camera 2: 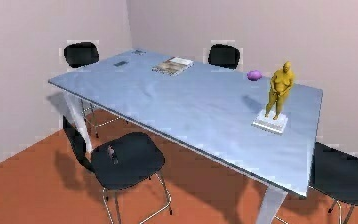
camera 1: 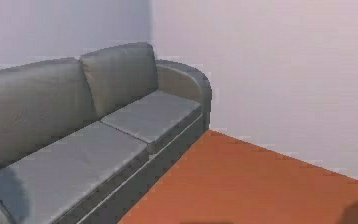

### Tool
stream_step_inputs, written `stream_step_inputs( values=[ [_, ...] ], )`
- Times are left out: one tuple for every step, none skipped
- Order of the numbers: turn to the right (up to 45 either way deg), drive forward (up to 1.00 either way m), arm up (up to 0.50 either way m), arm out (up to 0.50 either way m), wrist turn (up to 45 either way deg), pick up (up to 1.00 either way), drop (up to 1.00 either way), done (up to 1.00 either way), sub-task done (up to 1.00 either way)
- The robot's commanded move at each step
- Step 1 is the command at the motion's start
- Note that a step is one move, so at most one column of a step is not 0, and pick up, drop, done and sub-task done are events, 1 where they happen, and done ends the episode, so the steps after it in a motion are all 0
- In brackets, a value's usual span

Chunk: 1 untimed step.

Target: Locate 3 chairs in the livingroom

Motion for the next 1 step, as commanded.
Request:
stream_step_inputs(
  values=[
    [0.0, 0.5, 0.0, 0.0, 0.0, 0.0, 0.0, 0.0, 0.0]
  ],
)
